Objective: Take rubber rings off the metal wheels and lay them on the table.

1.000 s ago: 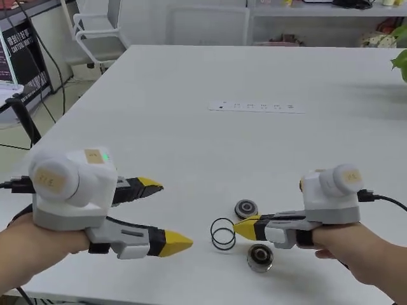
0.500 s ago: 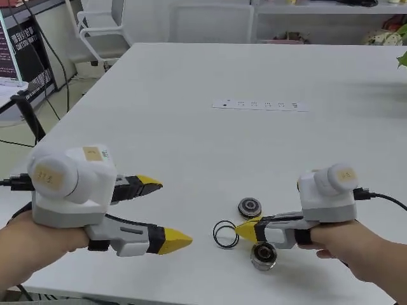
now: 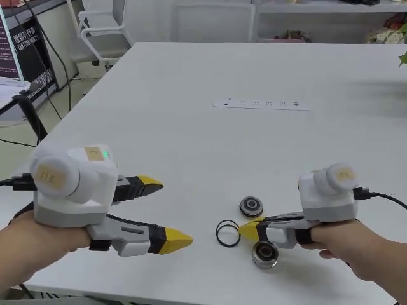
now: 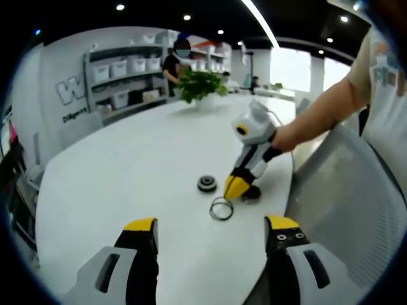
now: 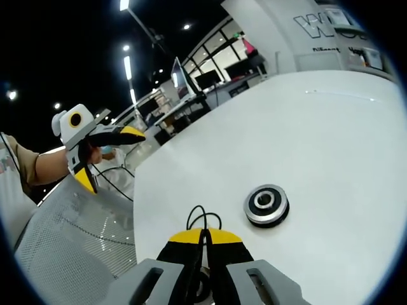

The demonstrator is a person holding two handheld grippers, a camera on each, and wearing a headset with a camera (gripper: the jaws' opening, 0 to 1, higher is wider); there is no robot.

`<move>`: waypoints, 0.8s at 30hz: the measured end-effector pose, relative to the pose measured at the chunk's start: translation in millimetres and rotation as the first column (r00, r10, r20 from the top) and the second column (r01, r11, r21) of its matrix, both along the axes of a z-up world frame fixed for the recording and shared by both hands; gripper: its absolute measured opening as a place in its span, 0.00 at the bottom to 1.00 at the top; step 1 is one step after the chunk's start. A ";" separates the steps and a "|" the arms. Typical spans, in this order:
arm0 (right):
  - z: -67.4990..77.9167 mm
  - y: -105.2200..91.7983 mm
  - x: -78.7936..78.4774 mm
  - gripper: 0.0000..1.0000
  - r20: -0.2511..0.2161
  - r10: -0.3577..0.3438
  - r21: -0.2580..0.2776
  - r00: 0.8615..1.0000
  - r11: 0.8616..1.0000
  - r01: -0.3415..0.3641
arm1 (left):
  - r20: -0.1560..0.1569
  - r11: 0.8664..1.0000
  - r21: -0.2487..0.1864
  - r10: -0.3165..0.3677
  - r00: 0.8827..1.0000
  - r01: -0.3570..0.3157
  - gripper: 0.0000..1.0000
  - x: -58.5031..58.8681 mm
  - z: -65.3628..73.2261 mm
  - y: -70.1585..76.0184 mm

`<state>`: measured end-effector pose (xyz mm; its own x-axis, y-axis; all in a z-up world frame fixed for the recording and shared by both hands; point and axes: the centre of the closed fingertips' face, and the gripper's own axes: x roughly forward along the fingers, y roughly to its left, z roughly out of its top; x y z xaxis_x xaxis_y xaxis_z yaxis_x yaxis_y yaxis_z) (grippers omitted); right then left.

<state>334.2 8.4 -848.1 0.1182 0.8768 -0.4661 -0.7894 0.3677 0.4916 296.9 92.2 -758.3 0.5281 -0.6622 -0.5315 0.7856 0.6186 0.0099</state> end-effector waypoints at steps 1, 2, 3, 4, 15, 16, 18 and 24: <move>-1.1 -0.4 0.8 0.00 0.004 -0.001 -0.005 1.000 1.000 0.001 | 0.000 1.000 0.000 0.000 1.000 0.000 0.69 -0.1 0.2 0.0; -1.3 -0.2 0.7 0.00 0.004 0.000 -0.008 1.000 1.000 0.000 | -0.001 1.000 -0.001 0.001 1.000 -0.001 0.69 -0.2 0.3 0.0; -1.8 -0.2 0.8 0.00 0.004 0.000 -0.012 1.000 1.000 0.000 | -0.002 1.000 -0.001 0.001 1.000 -0.001 0.69 -0.3 0.1 0.1; -2.6 -0.1 1.0 0.00 0.006 0.000 -0.015 1.000 1.000 0.000 | -0.002 1.000 -0.001 0.002 1.000 -0.002 0.69 -0.4 -0.1 0.3; -6.0 2.3 -0.1 0.02 0.030 0.018 -0.042 0.999 0.999 -0.017 | -0.010 1.000 0.003 0.004 1.000 -0.004 0.68 -2.0 -2.3 1.6; -6.1 2.4 -0.5 0.03 0.033 0.021 -0.043 0.999 0.999 -0.020 | -0.011 1.000 0.003 0.003 1.000 -0.003 0.68 -2.1 -2.6 1.6; -6.5 2.4 -1.1 0.03 0.031 0.023 -0.046 0.999 0.999 -0.021 | -0.012 1.000 0.003 0.002 1.000 -0.002 0.68 -2.2 -2.9 1.2; -7.1 0.6 -1.2 0.05 0.047 0.028 -0.058 0.998 0.998 -0.025 | -0.016 1.000 0.007 -0.002 1.000 0.002 0.68 -1.7 -4.6 0.0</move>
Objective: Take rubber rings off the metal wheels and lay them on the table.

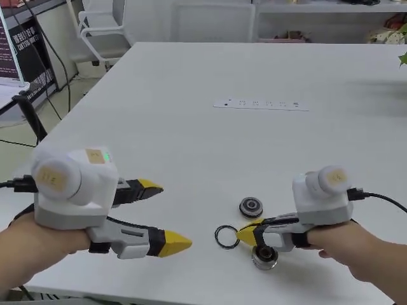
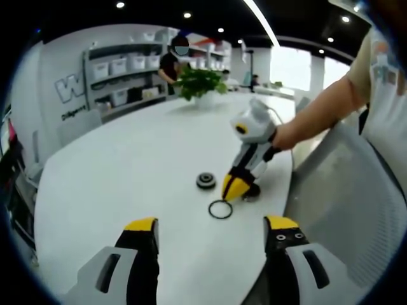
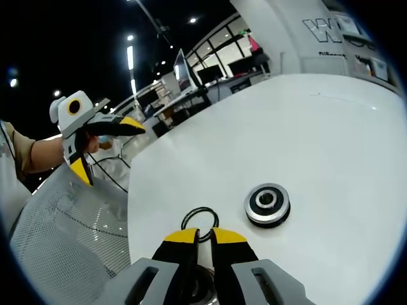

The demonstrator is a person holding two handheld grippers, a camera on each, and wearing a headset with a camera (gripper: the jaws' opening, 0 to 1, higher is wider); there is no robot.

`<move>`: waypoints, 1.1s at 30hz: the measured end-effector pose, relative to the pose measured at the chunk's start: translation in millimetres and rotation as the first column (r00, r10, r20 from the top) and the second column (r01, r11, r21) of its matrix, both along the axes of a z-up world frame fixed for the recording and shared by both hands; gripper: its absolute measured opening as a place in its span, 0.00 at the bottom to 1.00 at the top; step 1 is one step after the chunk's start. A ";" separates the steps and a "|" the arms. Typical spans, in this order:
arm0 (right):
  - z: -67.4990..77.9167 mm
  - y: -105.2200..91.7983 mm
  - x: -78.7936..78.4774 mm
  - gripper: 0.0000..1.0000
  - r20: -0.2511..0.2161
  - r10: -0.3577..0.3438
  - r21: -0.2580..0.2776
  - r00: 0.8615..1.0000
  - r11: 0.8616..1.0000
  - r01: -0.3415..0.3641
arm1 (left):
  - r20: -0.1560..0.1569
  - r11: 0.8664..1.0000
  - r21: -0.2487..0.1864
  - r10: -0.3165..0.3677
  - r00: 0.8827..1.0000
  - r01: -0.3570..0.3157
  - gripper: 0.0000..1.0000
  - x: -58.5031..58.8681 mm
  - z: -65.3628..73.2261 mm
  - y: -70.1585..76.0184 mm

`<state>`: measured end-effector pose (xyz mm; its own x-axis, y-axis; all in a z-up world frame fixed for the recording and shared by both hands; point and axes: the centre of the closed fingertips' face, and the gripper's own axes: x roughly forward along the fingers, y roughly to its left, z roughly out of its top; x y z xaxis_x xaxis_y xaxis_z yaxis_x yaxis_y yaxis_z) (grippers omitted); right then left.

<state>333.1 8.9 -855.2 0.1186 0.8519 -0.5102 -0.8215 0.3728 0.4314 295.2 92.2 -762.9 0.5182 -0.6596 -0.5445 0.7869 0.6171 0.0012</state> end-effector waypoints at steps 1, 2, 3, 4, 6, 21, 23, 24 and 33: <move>0.2 -0.5 0.2 0.05 0.000 -0.002 0.000 1.000 1.000 0.002 | -0.001 1.000 0.000 0.000 1.000 0.000 0.68 0.1 -0.2 -0.2; 0.1 -0.7 0.4 0.05 0.000 -0.003 0.000 1.000 1.000 0.003 | -0.002 1.000 -0.001 0.000 1.000 0.000 0.68 0.2 -0.3 -0.4; -0.1 -1.2 0.6 0.05 0.001 -0.003 -0.001 1.000 1.000 0.003 | -0.002 1.000 -0.001 0.000 1.000 0.000 0.68 0.2 -0.3 -0.6; -0.4 -1.6 0.9 0.05 0.004 -0.003 -0.003 1.000 1.000 0.003 | -0.004 1.000 -0.001 0.000 1.000 0.000 0.68 0.1 -0.5 -0.8; -0.3 -2.0 0.6 0.06 0.003 -0.004 -0.002 1.000 1.000 0.004 | -0.005 1.000 0.001 -0.001 1.000 0.001 0.67 0.1 -0.8 -0.9; 14.6 -6.6 8.5 0.11 0.025 -0.039 0.040 0.999 0.998 0.038 | -0.006 1.000 -0.006 0.005 1.000 -0.005 0.67 3.1 0.3 -0.7; 17.2 -8.3 10.0 0.11 0.031 -0.043 0.046 0.999 0.998 0.042 | -0.006 1.000 -0.005 0.005 1.000 -0.005 0.67 3.8 0.5 -0.8; 18.3 -9.2 10.8 0.12 0.034 -0.046 0.048 0.998 0.998 0.044 | -0.006 1.000 -0.005 0.005 1.000 -0.005 0.67 4.3 0.7 -0.9; 31.0 -21.4 19.4 0.15 0.069 -0.079 0.069 0.994 0.995 0.074 | -0.001 1.000 -0.006 -0.002 1.000 0.002 0.67 9.3 2.5 -5.2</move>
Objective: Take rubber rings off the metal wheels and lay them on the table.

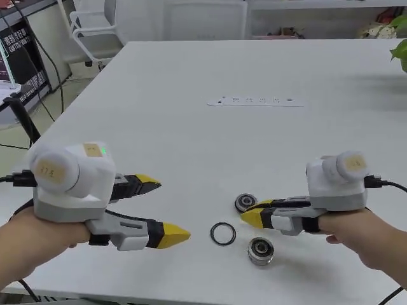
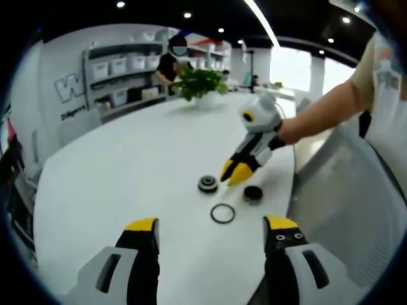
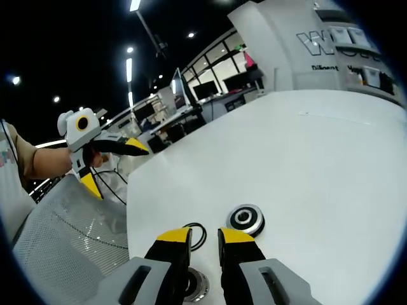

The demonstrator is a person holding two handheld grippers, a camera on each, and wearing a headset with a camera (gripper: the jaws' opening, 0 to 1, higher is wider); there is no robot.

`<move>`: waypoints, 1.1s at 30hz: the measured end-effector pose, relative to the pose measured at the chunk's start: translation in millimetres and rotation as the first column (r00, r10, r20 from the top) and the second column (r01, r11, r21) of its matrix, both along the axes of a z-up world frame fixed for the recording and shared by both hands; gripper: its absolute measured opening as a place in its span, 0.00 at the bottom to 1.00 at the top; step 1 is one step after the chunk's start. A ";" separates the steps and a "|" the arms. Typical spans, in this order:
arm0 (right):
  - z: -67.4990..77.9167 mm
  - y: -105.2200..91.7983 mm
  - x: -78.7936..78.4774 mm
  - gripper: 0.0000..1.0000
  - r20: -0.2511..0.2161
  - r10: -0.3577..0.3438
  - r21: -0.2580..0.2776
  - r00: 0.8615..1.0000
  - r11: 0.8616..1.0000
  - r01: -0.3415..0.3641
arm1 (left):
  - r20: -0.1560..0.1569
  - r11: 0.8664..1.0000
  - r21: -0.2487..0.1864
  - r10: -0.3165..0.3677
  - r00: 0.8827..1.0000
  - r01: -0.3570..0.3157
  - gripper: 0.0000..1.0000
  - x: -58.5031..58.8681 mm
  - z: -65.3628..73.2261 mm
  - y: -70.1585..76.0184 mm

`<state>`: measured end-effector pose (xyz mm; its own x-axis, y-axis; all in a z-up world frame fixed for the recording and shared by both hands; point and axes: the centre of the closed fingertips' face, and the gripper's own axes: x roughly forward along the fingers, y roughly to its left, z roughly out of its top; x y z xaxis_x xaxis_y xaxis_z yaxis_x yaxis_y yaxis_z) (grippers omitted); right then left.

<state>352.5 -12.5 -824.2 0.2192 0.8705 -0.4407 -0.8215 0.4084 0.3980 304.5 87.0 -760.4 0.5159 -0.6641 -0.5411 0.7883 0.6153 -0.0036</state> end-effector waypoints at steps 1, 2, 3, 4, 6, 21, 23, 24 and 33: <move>1.2 -2.3 0.7 0.15 0.009 -0.002 -0.003 1.000 1.000 0.002 | 0.001 1.000 -0.001 -0.001 1.000 0.001 0.67 0.6 0.2 -0.7; 1.9 -3.7 1.3 0.15 0.013 -0.004 -0.005 1.000 1.000 0.004 | 0.001 1.000 -0.001 -0.003 1.000 0.003 0.67 1.4 0.5 -1.6; 3.3 -5.7 2.6 0.16 0.018 -0.009 -0.002 1.000 1.000 0.009 | 0.001 1.000 0.000 -0.004 1.000 0.004 0.67 1.9 0.6 -2.2; 4.3 -7.1 3.6 0.16 0.020 -0.013 0.000 1.000 1.000 0.013 | 0.003 1.000 0.000 -0.006 1.000 0.006 0.67 2.9 0.9 -3.0; 7.4 -10.3 5.8 0.17 0.026 -0.024 0.007 0.999 1.000 0.024 | 0.004 1.000 0.000 -0.009 1.000 0.009 0.67 4.3 1.6 -3.9; 16.4 -25.6 12.6 0.26 0.084 -0.053 0.004 0.995 0.999 0.053 | 0.016 1.000 0.005 -0.027 1.000 0.027 0.67 23.0 3.7 -14.7; 16.3 -27.8 13.3 0.26 0.088 -0.057 0.003 0.995 0.998 0.057 | 0.014 1.000 0.005 -0.028 0.999 0.028 0.67 24.5 3.2 -16.4; 16.4 -28.5 13.6 0.26 0.090 -0.059 0.004 0.994 0.998 0.059 | 0.009 1.000 0.000 -0.029 1.000 0.029 0.67 25.2 3.1 -18.0; 16.7 -34.0 17.6 0.32 0.118 -0.067 -0.002 0.991 0.998 0.068 | 0.007 0.999 0.005 -0.039 0.999 0.039 0.66 33.3 1.6 -24.3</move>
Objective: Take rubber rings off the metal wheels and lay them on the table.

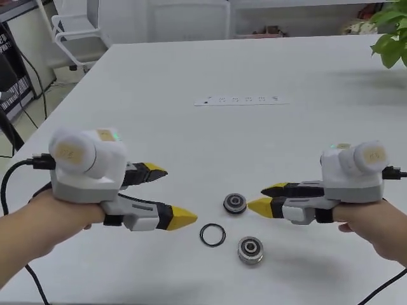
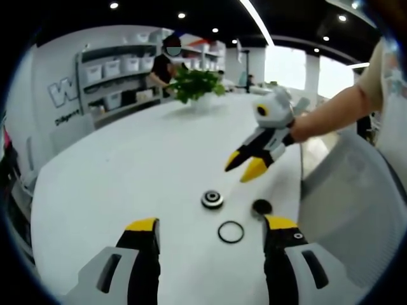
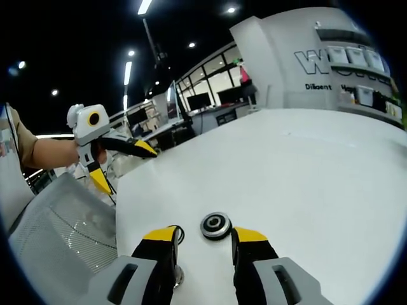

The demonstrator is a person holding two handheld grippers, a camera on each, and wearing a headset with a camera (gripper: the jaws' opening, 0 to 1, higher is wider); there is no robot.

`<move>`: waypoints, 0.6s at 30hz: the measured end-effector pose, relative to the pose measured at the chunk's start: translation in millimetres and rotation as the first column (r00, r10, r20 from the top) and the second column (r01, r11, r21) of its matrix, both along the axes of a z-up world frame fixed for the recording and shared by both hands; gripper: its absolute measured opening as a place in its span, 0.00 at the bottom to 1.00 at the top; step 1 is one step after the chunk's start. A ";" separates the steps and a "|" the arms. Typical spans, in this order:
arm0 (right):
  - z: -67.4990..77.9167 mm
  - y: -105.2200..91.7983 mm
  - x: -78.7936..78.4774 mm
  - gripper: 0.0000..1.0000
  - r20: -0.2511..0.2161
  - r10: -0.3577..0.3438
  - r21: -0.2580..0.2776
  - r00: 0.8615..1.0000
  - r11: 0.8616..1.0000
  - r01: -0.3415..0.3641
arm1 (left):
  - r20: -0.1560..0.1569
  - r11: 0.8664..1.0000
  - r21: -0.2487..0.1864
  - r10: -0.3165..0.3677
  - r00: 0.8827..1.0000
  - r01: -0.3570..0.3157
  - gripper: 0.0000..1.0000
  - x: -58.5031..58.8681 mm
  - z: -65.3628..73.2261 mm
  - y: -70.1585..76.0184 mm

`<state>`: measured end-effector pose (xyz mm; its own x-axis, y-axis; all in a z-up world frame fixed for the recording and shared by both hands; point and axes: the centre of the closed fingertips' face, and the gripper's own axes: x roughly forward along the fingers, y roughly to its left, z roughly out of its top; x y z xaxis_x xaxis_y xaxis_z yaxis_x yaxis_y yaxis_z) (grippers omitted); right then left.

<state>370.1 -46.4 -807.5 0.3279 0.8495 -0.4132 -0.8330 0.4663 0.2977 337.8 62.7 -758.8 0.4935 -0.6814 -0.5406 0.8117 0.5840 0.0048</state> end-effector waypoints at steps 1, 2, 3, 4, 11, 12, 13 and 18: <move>-0.1 -0.3 0.4 0.32 0.003 0.001 -0.002 1.000 1.000 -0.001 | 0.000 1.000 0.000 0.000 1.000 0.000 0.66 1.6 -0.4 -0.9; -0.2 -0.4 1.0 0.33 0.007 0.000 -0.003 1.000 1.000 0.000 | 0.000 1.000 -0.001 -0.001 1.000 0.001 0.66 2.6 -0.7 -1.7; -0.5 -0.8 1.5 0.33 0.010 0.000 -0.005 1.000 1.000 0.000 | -0.001 1.000 0.000 -0.002 1.000 0.002 0.66 3.9 -1.6 -2.8; -0.9 -1.3 2.2 0.34 0.013 -0.001 -0.007 1.000 1.000 0.001 | -0.002 1.000 0.000 -0.003 1.000 0.003 0.66 4.7 -2.4 -3.6; -5.6 -3.6 3.7 0.37 0.037 0.005 -0.029 0.999 1.000 -0.004 | -0.010 1.000 0.007 -0.009 1.000 0.009 0.65 11.1 -10.2 -7.8; -6.6 -3.9 4.1 0.37 0.039 0.006 -0.032 0.999 0.999 -0.005 | -0.012 1.000 0.009 -0.011 1.000 0.011 0.65 12.5 -11.6 -8.2; -8.0 -4.6 4.6 0.37 0.043 0.008 -0.039 0.999 0.999 -0.006 | -0.013 1.000 0.009 -0.011 1.000 0.011 0.64 13.9 -12.7 -8.1; -12.5 -6.5 5.8 0.38 0.058 0.013 -0.059 0.998 0.998 -0.010 | -0.018 1.000 0.016 -0.016 1.000 0.016 0.64 17.3 -17.6 -12.1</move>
